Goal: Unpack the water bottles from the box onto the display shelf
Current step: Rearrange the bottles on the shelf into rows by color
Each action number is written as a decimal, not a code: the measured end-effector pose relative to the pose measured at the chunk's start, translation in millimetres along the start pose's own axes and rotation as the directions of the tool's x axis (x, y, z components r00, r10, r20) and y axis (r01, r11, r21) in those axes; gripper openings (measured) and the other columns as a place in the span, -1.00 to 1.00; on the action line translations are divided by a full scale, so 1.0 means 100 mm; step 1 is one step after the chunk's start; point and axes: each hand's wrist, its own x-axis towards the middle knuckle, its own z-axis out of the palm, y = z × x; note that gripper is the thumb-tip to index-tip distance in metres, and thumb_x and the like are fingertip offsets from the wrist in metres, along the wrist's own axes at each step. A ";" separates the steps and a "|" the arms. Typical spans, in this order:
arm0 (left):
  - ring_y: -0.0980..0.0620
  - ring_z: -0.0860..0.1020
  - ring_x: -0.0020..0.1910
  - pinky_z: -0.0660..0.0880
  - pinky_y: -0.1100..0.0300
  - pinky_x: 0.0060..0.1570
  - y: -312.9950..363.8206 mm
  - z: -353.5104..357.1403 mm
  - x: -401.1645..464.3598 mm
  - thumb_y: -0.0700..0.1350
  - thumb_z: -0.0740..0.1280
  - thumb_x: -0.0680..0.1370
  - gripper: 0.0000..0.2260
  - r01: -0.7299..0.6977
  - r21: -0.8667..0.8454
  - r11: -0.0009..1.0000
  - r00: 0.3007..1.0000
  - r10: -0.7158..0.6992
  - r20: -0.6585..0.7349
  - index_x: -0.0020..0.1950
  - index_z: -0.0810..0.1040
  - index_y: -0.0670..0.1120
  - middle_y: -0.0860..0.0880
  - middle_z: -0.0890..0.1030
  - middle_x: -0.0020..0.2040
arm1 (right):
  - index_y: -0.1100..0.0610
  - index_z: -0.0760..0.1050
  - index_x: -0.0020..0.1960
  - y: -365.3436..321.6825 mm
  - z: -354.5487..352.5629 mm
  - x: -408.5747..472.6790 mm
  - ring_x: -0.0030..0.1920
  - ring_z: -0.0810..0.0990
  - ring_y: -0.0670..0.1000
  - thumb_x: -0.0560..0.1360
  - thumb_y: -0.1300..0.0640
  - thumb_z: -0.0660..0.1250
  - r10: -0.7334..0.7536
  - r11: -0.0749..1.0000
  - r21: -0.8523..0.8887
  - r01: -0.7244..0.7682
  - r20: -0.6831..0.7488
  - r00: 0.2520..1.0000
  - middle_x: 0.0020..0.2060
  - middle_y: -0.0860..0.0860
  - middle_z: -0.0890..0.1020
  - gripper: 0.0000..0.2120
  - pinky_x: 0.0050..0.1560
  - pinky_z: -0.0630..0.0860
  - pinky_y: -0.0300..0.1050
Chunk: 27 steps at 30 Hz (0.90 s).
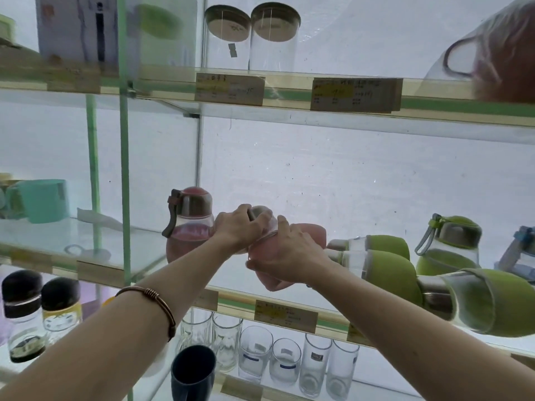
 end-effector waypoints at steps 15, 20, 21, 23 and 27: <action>-0.10 0.57 0.13 0.54 -0.03 0.15 0.12 -0.28 -0.24 -0.05 0.53 0.38 -0.34 0.045 -0.612 0.789 0.997 0.003 0.077 0.40 0.35 -0.12 -0.11 0.53 0.23 | 0.07 0.19 0.31 -0.04 -0.02 -0.16 0.06 0.56 0.11 0.18 -0.18 0.52 0.151 0.965 0.228 -0.130 -0.079 0.985 0.10 0.03 0.47 -0.14 0.00 0.55 0.02; -0.01 0.58 0.06 0.55 0.13 0.01 0.12 -0.48 -0.42 0.01 0.57 0.30 -0.29 -0.132 -0.481 0.866 0.989 0.147 -0.007 0.38 0.40 -0.11 -0.06 0.59 0.16 | 0.08 0.23 0.28 -0.05 0.02 -0.21 0.09 0.54 0.05 0.12 -0.23 0.58 0.074 0.934 0.357 -0.021 -0.136 0.988 0.10 -0.02 0.48 -0.10 0.01 0.55 -0.02; 0.00 0.58 0.07 0.54 0.16 0.01 0.13 -0.51 -0.46 0.00 0.56 0.32 -0.33 -0.189 -0.436 0.880 0.980 0.194 -0.034 0.36 0.43 -0.10 -0.05 0.60 0.15 | 0.09 0.21 0.29 -0.06 0.02 -0.22 0.11 0.54 0.06 0.15 -0.21 0.58 0.067 0.922 0.388 -0.009 -0.135 0.989 0.12 0.01 0.49 -0.10 0.05 0.56 0.00; 0.01 0.59 0.09 0.53 0.14 0.06 0.12 -0.55 -0.51 0.03 0.55 0.32 -0.38 -0.282 -0.332 0.900 0.959 0.276 -0.067 0.33 0.47 -0.09 -0.02 0.61 0.15 | 0.11 0.19 0.31 -0.08 0.03 -0.23 0.10 0.55 0.07 0.21 -0.17 0.57 0.051 0.899 0.438 0.007 -0.122 0.991 0.11 0.03 0.50 -0.13 0.06 0.57 0.02; 0.05 0.57 0.09 0.48 0.29 0.00 0.03 -0.54 -0.54 0.09 0.54 0.32 -0.39 -0.389 -0.155 0.908 0.921 0.377 -0.099 0.30 0.49 -0.09 0.01 0.61 0.12 | 0.14 0.20 0.33 -0.13 0.07 -0.23 0.08 0.53 0.01 0.33 -0.13 0.52 0.006 0.887 0.461 0.023 -0.062 0.998 0.13 0.01 0.50 -0.24 -0.02 0.56 -0.08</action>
